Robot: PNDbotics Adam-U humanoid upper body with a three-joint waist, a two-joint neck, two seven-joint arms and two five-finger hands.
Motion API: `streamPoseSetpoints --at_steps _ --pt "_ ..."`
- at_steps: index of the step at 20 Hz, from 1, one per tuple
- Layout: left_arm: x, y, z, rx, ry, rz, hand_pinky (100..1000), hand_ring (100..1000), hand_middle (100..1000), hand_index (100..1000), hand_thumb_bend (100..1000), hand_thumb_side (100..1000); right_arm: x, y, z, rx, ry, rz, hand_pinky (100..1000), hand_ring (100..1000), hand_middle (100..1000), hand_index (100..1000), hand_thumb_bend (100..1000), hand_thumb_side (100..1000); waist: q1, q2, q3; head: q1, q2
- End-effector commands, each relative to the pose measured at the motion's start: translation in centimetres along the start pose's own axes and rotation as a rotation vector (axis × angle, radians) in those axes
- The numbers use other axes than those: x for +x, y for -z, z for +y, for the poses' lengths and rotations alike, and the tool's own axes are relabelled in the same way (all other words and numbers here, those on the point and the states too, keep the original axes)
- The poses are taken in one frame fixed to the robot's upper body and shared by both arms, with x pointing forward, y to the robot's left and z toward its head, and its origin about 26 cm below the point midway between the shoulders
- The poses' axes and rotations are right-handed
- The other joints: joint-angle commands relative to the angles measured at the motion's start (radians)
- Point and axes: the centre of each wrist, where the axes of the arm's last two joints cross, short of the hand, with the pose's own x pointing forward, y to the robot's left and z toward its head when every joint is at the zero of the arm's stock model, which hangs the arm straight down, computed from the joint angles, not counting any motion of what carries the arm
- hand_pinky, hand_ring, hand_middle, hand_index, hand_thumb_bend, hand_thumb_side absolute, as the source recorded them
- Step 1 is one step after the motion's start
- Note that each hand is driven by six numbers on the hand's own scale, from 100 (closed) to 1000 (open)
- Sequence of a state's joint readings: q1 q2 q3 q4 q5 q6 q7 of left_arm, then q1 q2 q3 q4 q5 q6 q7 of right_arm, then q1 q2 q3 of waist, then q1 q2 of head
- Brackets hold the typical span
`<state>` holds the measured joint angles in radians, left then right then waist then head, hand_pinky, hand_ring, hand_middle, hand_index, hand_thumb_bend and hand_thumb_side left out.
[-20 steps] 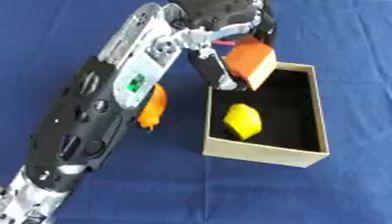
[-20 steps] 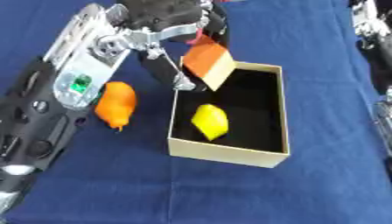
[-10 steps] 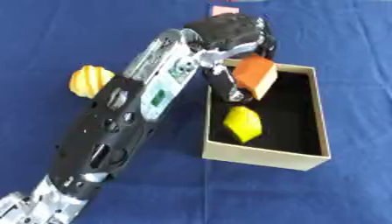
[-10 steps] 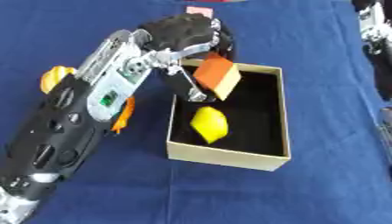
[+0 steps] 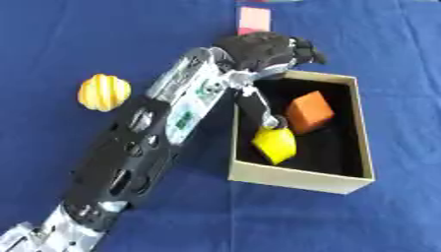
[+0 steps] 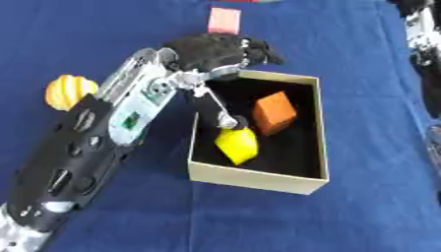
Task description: Pick up objects on the table and place them in the box.
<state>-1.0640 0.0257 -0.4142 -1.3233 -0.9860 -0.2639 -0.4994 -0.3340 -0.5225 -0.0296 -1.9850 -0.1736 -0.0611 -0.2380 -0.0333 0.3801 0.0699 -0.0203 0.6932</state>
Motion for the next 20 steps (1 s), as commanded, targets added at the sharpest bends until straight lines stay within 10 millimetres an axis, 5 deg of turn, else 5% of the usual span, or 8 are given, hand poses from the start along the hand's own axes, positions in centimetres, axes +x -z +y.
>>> streamPoseSetpoints --at_steps 1,9,15,20 --pt "0.3 -0.5 1.9 0.082 0.023 -0.004 876 858 825 937 511 143 0.6 0.3 -0.3 0.002 -0.005 -0.021 939 816 707 869 100 538 -0.002 -0.026 0.003 -0.001 -0.006" --pt "-2.7 -5.3 7.3 0.182 0.082 0.113 858 843 804 900 550 112 0.4 -0.2 -1.0 -0.011 -0.045 -0.003 939 816 707 869 100 537 0.014 -0.049 0.041 -0.045 0.022" --pt "-8.2 -9.0 8.4 0.138 0.066 0.298 876 862 820 912 592 140 0.4 -0.2 -1.1 -0.012 -0.047 -0.007 939 817 707 868 100 536 0.015 -0.047 0.037 -0.048 0.024" --pt "-10.6 -10.0 8.8 0.16 0.031 0.348 874 861 818 915 593 157 0.5 0.0 -1.0 -0.006 -0.047 -0.018 939 817 707 868 100 535 0.016 -0.032 0.023 -0.028 0.007"
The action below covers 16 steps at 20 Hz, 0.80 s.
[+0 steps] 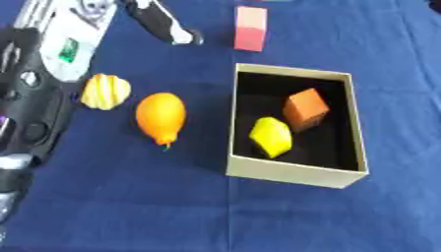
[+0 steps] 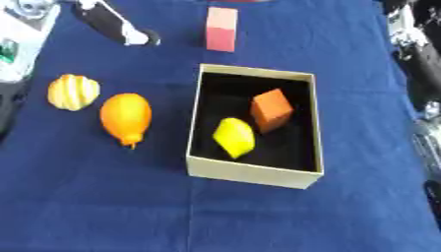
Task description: Pick up objects on the table and place them in the box.
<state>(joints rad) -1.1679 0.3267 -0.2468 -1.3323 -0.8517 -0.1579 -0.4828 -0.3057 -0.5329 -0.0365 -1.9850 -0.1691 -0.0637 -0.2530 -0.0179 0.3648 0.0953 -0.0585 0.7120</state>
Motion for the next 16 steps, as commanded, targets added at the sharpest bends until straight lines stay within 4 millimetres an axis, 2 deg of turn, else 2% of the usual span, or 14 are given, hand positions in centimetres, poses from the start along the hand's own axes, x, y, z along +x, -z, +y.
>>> streamPoseSetpoints --at_steps 1,6,8,9,12,16 --pt "-1.5 -0.3 1.5 0.042 0.008 0.031 874 861 817 916 591 163 0.9 0.6 -0.5 0.01 -0.026 -0.04 939 817 706 868 100 535 0.001 -0.013 -0.005 0.014 -0.016" --pt "-2.3 -0.4 0.9 0.061 -0.023 0.046 873 859 815 916 553 176 1.2 1.1 -0.6 0.029 -0.047 -0.059 939 821 711 869 100 530 0.0 -0.002 -0.006 0.029 -0.027" --pt "-2.6 -0.8 1.0 0.083 -0.039 0.057 871 855 810 913 472 175 1.7 1.7 -0.8 0.047 -0.068 -0.076 938 828 719 870 100 525 -0.002 -0.003 -0.003 0.029 -0.022" --pt "-2.7 -1.1 1.2 0.105 -0.049 0.067 869 850 806 912 415 202 2.1 2.2 -0.9 0.06 -0.086 -0.087 938 833 725 872 100 523 -0.004 -0.004 -0.001 0.028 -0.019" --pt "-3.2 -2.7 2.4 0.196 -0.069 0.092 872 847 801 912 316 245 3.7 3.9 -1.2 0.105 -0.161 -0.122 937 843 738 874 100 526 -0.008 -0.013 0.008 0.021 -0.008" --pt "-3.9 -5.3 4.6 0.336 -0.068 0.087 870 842 798 910 238 220 6.1 6.2 -1.6 0.16 -0.25 -0.165 940 861 770 883 100 521 -0.013 -0.022 0.025 0.001 0.002"
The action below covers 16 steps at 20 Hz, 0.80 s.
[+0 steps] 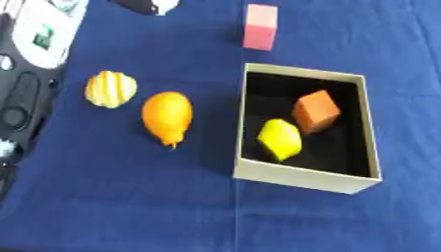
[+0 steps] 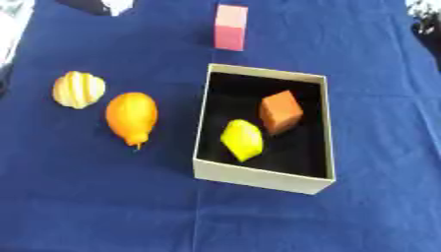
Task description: Pick up objects on the table and place them in the box.
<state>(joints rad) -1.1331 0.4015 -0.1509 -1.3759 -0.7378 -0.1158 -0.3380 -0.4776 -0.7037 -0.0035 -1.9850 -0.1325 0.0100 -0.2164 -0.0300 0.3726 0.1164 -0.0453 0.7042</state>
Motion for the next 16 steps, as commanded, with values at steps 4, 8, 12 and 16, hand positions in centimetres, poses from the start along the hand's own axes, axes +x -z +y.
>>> streamPoseSetpoints --at_steps 4,8,12,16 --pt "-0.7 -3.4 5.4 0.233 0.029 -0.033 869 842 799 909 215 267 2.6 3.6 -1.8 0.11 -0.16 -0.025 942 883 801 896 100 502 -0.005 -0.036 0.029 -0.035 0.017" --pt "-0.4 -5.6 6.7 0.347 0.001 -0.035 865 839 795 911 226 268 2.0 5.5 -1.4 0.166 -0.227 0.034 948 903 822 911 100 451 -0.013 -0.039 0.052 -0.056 0.024" --pt "0.2 -7.6 7.4 0.456 -0.045 -0.033 861 834 789 911 232 269 1.2 7.4 -0.1 0.24 -0.279 0.098 952 922 847 928 100 380 -0.025 -0.038 0.076 -0.07 0.024" --pt "1.4 -9.4 7.8 0.543 -0.091 -0.048 859 833 788 913 240 281 0.4 9.4 1.9 0.312 -0.323 0.166 957 932 860 938 100 380 -0.035 -0.038 0.093 -0.08 0.019"
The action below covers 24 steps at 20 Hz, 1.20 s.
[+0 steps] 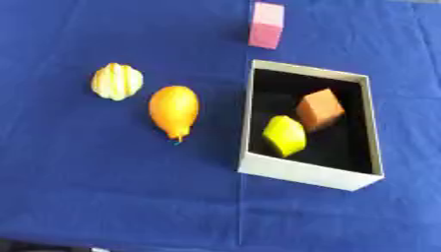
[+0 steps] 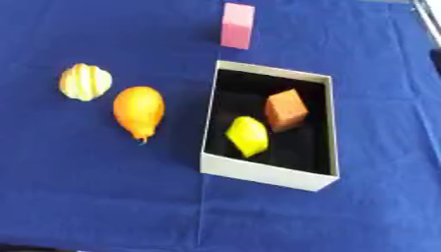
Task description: Pick up objects on the table and place them in the box.
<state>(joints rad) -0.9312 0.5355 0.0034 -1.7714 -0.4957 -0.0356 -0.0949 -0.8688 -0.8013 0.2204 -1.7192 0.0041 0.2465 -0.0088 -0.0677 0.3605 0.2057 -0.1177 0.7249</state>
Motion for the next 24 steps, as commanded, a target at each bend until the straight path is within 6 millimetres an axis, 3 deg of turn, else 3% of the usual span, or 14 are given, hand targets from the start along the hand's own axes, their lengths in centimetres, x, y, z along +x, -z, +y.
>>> streamPoseSetpoints --at_steps 1,7,14,16,24 --pt "1.5 -0.6 2.2 0.097 -0.009 -0.037 859 833 787 913 241 287 0.0 1.8 0.5 0.053 -0.052 0.054 958 935 863 939 100 379 0.001 -0.025 0.006 -0.011 -0.005" --pt "3.3 -2.4 2.8 0.189 -0.098 -0.055 856 831 785 913 250 289 -0.6 4.8 2.8 0.175 -0.123 0.106 962 947 878 949 100 332 -0.006 -0.021 0.015 -0.029 -0.037" --pt "2.4 -4.0 2.2 0.254 -0.194 -0.029 855 829 782 913 234 304 -2.9 6.4 4.9 0.329 -0.219 0.106 970 954 886 955 100 272 -0.003 -0.016 0.021 -0.06 -0.067" --pt "2.1 -4.4 2.0 0.264 -0.207 -0.018 855 828 781 913 227 310 -3.3 6.6 5.2 0.363 -0.242 0.097 972 955 886 953 100 314 -0.002 -0.013 0.022 -0.075 -0.073" --pt "1.3 -5.8 1.5 0.287 -0.227 0.041 852 824 775 912 205 327 -3.5 7.5 5.4 0.467 -0.333 0.085 982 966 888 951 100 289 -0.003 0.003 0.027 -0.103 -0.08"
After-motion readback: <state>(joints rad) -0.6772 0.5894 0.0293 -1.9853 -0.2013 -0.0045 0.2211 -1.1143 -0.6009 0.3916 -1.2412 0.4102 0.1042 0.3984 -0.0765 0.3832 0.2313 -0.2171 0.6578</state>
